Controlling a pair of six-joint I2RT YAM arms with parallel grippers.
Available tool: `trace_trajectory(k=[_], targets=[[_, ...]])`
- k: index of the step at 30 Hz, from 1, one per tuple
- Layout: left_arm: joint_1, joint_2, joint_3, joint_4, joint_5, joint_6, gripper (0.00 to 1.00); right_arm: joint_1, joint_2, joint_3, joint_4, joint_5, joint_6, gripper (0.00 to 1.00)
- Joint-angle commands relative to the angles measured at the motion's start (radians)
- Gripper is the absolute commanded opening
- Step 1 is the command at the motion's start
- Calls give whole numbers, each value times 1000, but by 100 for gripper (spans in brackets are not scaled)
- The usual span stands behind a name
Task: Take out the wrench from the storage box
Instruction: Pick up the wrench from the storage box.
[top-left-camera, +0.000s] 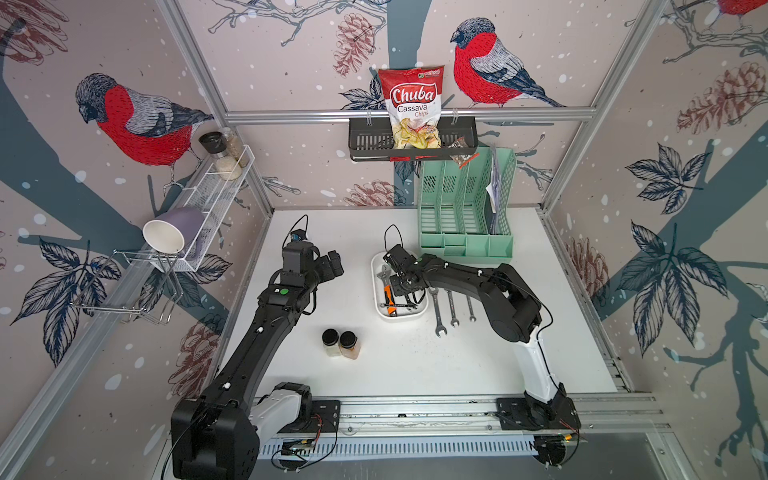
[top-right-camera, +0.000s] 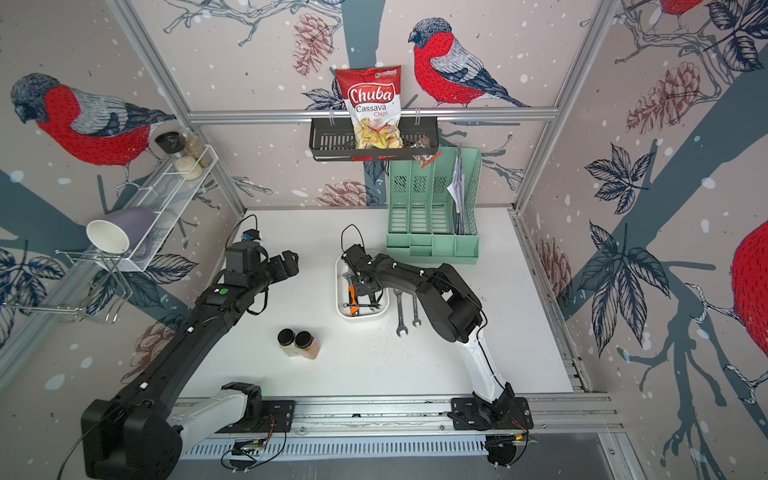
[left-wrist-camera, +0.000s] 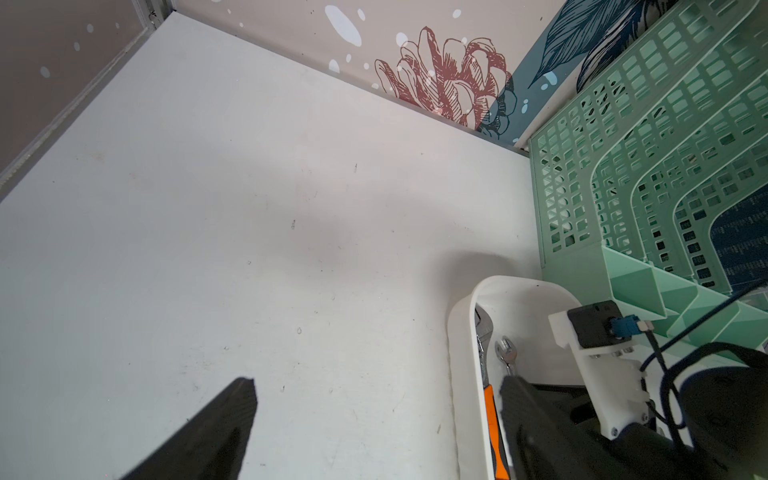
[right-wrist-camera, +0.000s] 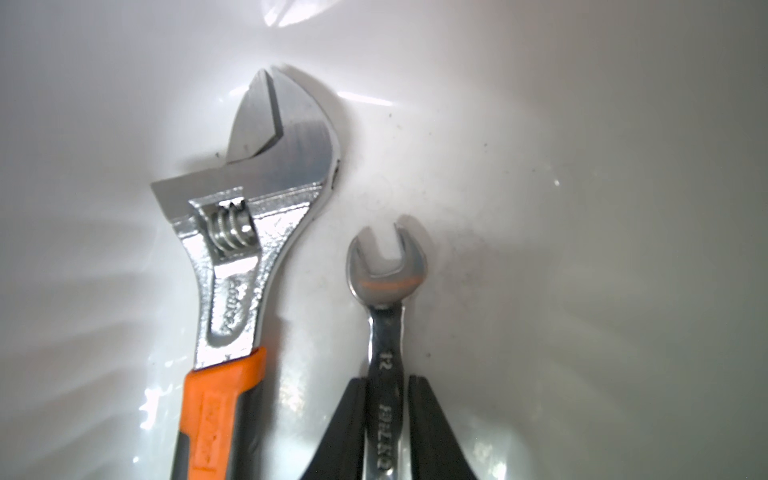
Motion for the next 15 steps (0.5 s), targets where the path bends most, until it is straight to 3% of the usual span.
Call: trace_trajectory(k=[1,15], targets=[[4,-7,-2,26,7,-3,95,0,30,-24,-115,2,23,19],[10,-16,-6,28,14,-3,95,-11,5,51,-146,39,21,15]])
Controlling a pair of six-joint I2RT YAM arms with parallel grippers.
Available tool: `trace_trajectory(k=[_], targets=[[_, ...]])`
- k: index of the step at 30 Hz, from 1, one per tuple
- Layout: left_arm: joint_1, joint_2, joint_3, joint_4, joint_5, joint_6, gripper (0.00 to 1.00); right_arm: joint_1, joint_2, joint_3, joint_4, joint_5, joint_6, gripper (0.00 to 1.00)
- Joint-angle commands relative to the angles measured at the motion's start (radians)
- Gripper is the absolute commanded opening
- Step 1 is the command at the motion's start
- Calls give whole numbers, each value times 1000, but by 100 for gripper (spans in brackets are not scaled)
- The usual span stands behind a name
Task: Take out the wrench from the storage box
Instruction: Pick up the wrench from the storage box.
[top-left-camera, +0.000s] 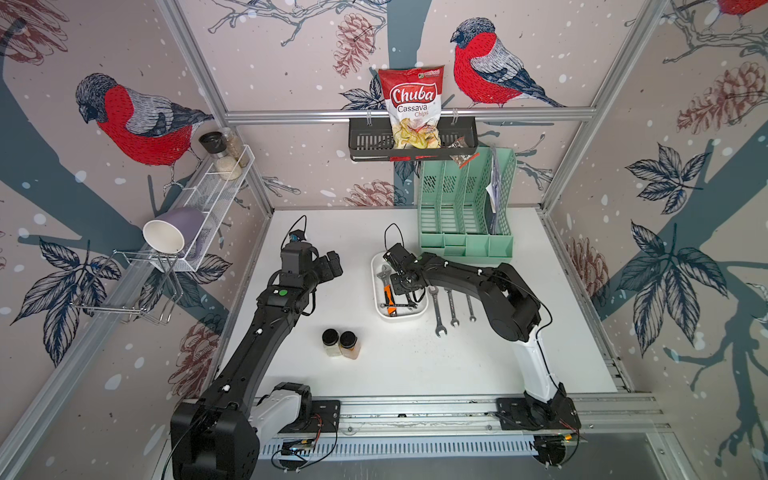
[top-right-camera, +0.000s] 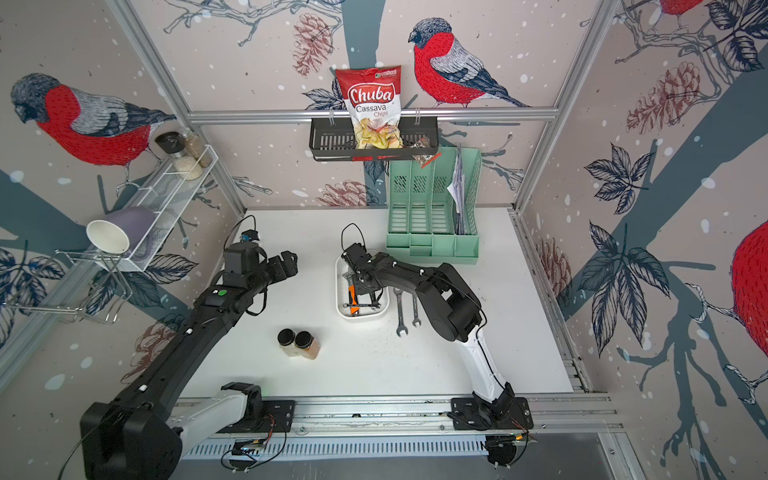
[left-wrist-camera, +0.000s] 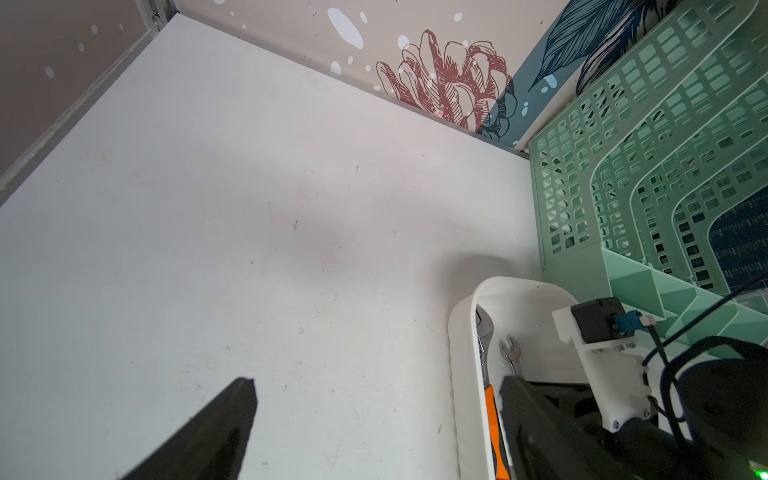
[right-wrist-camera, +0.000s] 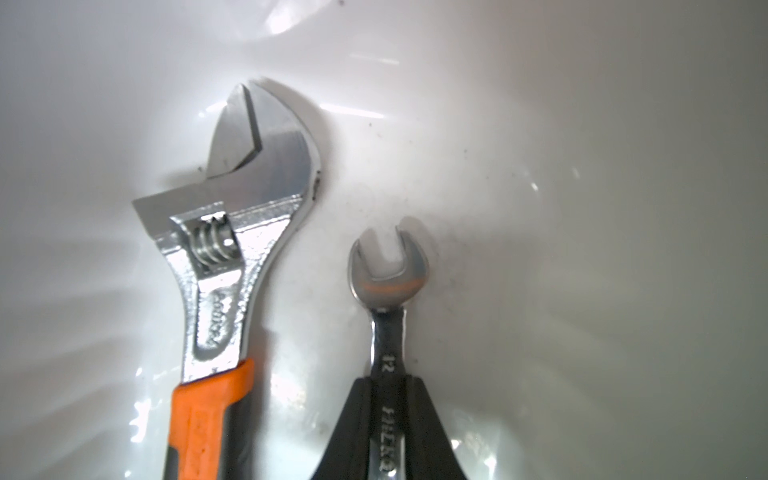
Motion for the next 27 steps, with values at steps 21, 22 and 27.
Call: trace_trajectory(k=[21,22,27], targets=[[4,-13,-5,22,9,-3,95,-22,10,218,-191,58,-51,15],[4,-13,-6,21,9,-3,95,-24,16,230,-195,59,-52,15],[5,-18,-7,20,4,-4,95,-31,37,249,-197,67,-63,15]])
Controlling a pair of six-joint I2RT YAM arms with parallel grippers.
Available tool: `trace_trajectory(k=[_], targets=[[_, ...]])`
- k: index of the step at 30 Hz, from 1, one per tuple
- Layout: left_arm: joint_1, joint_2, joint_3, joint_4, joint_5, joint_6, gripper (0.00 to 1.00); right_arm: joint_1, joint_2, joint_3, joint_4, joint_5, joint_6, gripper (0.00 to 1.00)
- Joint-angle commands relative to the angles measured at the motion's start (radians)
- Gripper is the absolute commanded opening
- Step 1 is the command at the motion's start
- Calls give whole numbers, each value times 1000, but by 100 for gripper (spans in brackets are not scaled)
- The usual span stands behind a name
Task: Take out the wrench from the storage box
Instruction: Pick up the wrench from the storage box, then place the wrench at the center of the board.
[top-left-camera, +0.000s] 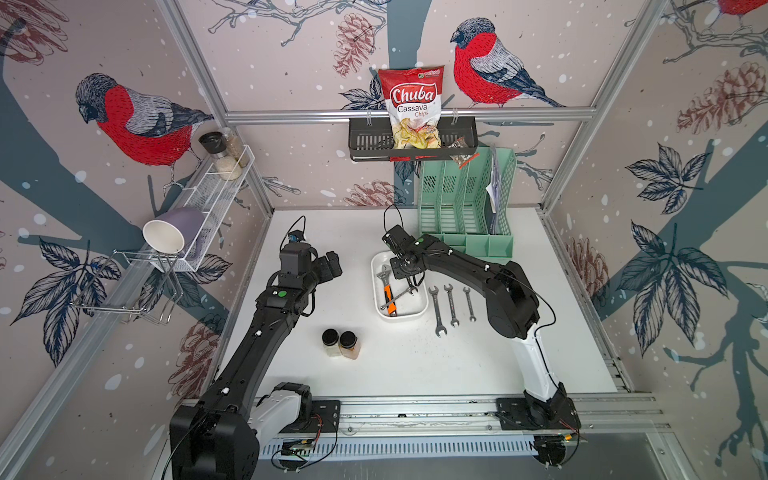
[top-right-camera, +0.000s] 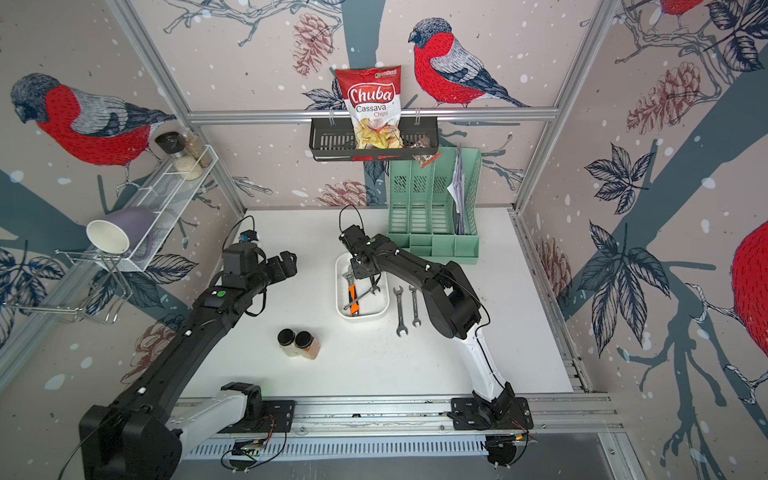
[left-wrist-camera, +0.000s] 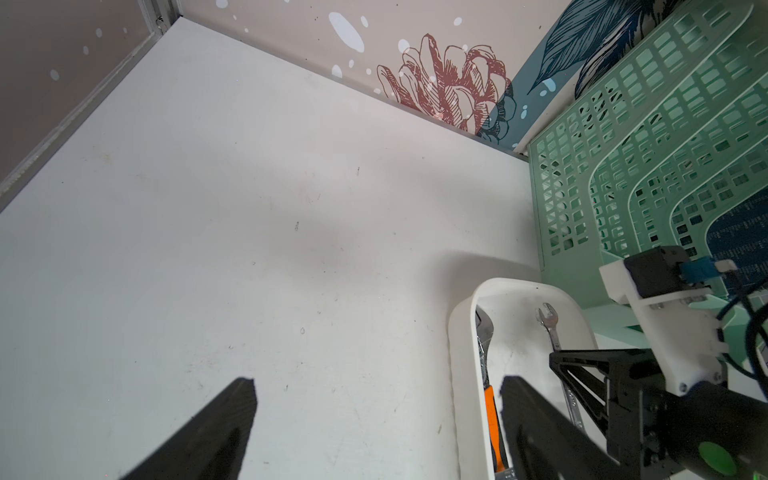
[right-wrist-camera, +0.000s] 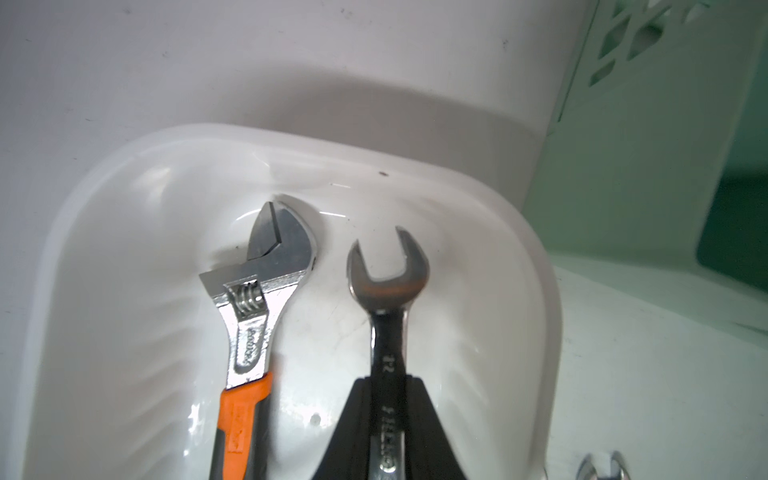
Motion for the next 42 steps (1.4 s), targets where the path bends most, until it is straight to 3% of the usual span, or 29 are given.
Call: trace_trajectory(k=[1,15,25,29,35,42], targets=[[2,-6,-2,21,4,-2,95,-1,16,18,-20,28,-16,15],[7,-4,-1,26,15,-4,95,-8,70,183,-93,65,-56,16],[7,8,-2,43,37,-7,96,-13,-77,149,-132,102,-65,16],[-18,14,9,50,52,-23,96,-29,-212,-14,-96,128,-54,16],[-146,57,69,30,-23,-25,96,-91,-447,-384,-10,143,-9,16],[-200,106,116,41,-9,-30,96,-189,-640,-755,83,146,45,16]])
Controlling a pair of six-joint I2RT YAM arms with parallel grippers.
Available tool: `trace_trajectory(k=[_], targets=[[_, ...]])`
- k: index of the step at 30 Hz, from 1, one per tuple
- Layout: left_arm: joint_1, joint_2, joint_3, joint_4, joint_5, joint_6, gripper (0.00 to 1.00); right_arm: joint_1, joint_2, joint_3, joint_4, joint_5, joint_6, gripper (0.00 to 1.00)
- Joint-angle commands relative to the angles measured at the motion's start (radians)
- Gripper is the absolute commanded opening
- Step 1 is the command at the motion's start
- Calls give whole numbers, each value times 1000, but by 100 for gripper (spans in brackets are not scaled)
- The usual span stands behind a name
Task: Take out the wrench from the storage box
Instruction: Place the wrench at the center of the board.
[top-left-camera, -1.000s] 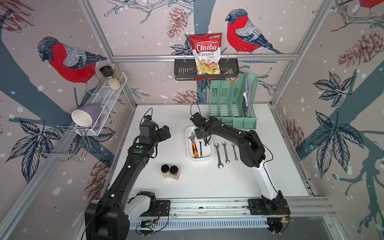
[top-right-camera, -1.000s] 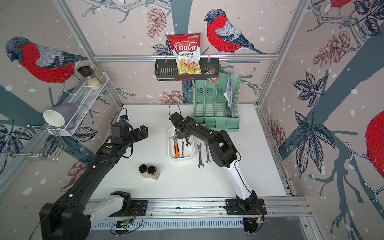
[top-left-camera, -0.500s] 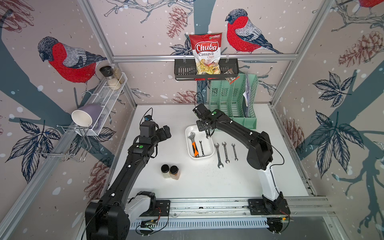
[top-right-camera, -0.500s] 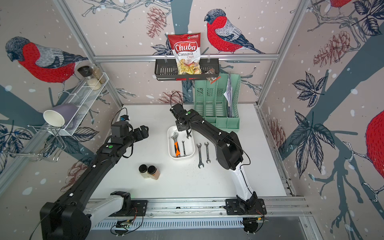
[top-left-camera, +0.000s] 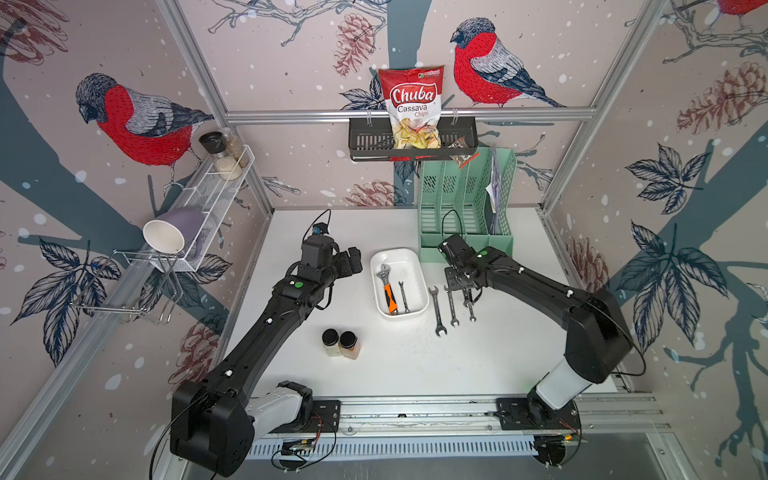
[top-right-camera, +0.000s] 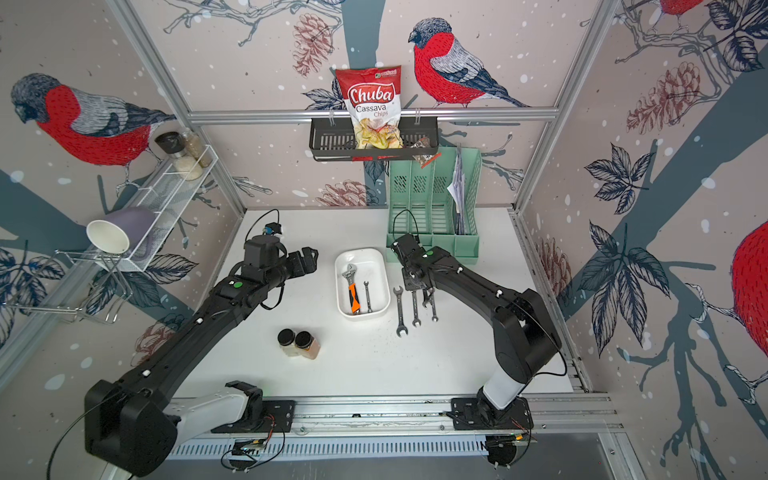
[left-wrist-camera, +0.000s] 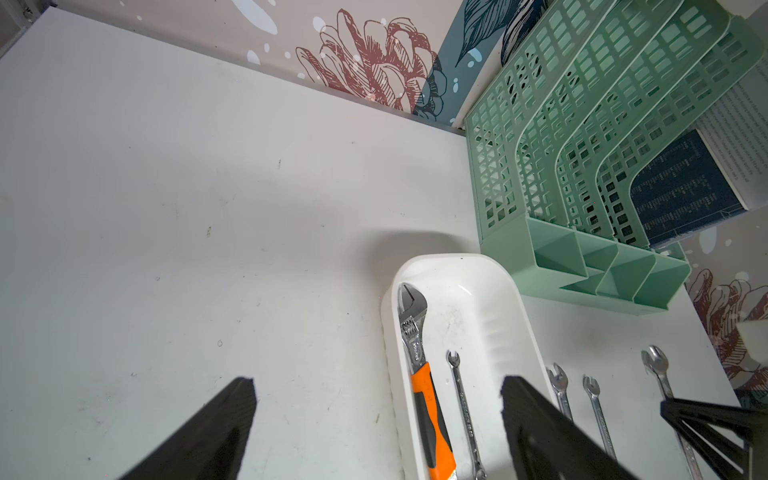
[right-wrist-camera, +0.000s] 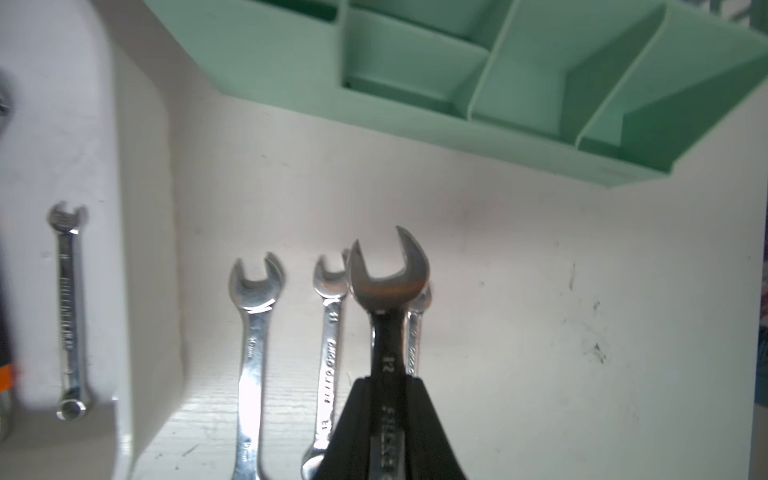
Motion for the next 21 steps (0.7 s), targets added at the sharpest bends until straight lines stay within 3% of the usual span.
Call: trace_trajectory(k=[1,9,21], targets=[[-24,14,25,35,-1,1,96,-43,-48,-119,75,20,47,16],[-29,23,-4,86,24,28,96,-132,-34,-251,148,30,14,17],[-28,27,-40,116,41,42,96,-148,104,-229,219,25,-91,21]])
